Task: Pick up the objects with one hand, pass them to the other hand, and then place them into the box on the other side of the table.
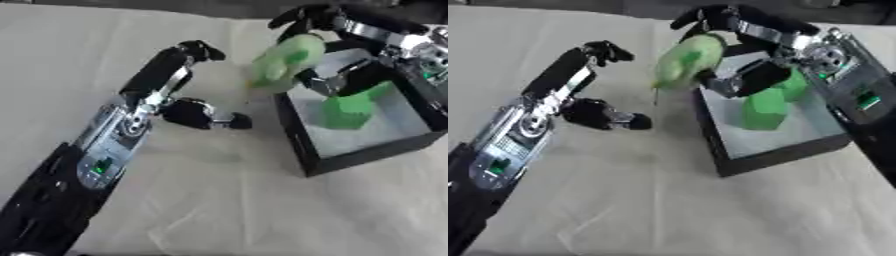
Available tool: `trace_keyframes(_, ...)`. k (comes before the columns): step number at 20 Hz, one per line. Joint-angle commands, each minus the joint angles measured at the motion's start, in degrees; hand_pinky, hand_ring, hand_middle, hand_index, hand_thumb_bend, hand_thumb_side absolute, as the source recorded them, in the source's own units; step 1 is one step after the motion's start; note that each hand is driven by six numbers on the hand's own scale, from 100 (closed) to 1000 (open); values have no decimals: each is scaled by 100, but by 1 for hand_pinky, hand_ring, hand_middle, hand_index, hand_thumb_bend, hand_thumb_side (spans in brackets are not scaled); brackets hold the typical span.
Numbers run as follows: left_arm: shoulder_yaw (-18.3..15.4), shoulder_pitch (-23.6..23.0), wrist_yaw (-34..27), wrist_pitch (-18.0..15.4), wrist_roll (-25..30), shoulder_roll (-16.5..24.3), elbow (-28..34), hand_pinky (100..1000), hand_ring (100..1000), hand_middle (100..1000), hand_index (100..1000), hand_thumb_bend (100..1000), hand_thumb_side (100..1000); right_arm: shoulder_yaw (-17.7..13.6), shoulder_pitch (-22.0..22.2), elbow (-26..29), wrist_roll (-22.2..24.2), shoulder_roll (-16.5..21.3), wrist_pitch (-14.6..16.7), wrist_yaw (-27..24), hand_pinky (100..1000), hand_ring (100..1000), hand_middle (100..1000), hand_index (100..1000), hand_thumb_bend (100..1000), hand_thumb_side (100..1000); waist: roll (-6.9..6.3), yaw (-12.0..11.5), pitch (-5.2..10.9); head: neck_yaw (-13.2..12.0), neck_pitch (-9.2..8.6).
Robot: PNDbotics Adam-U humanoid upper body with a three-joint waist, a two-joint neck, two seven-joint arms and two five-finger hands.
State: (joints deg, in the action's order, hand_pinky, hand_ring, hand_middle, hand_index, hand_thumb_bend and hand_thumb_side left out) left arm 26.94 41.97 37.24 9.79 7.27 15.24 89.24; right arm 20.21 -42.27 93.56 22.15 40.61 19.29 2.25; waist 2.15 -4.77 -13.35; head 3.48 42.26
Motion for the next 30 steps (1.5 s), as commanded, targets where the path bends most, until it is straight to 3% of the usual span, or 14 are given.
trace_keyframes(1, -83, 34, -43, 6, -51, 123, 119, 792, 797, 743, 830, 1000, 766, -264, 65, 38, -158, 304, -62, -49, 897, 824, 907, 683, 100, 231, -73, 30, 217, 32, 8)
trace_keyframes(12, -126, -69, -69, 42, -76, 207, 140, 793, 797, 744, 832, 1000, 770, -818, 802, -132, -779, 663, -90, 347, 894, 823, 910, 682, 100, 227, -171, 103, 228, 92, 0)
trace_keyframes(20, -128, -77, -89, 56, -68, 259, 166, 794, 798, 744, 830, 1000, 774, -999, 1036, -541, -1315, 693, 50, 1047, 887, 814, 926, 683, 100, 208, -215, 101, 219, 123, 2)
trace_keyframes(24, -131, -69, -100, 51, -62, 276, 178, 794, 799, 745, 830, 1000, 775, -989, 1074, -727, -1483, 652, 167, 1358, 897, 855, 1000, 761, 100, 201, -227, 83, 213, 130, -2)
trace_keyframes(27, -129, -68, -106, 50, -59, 278, 178, 795, 800, 745, 830, 1000, 776, -980, 1084, -778, -1473, 641, 243, 1547, 941, 1000, 1000, 938, 100, 198, -229, 76, 213, 130, -12)
trace_keyframes(30, -117, -71, -104, 49, -45, 274, 176, 795, 800, 746, 831, 1000, 774, -976, 1097, -809, -1296, 630, 294, 1837, 988, 1000, 1000, 1000, 100, 199, -227, 74, 214, 128, -15)
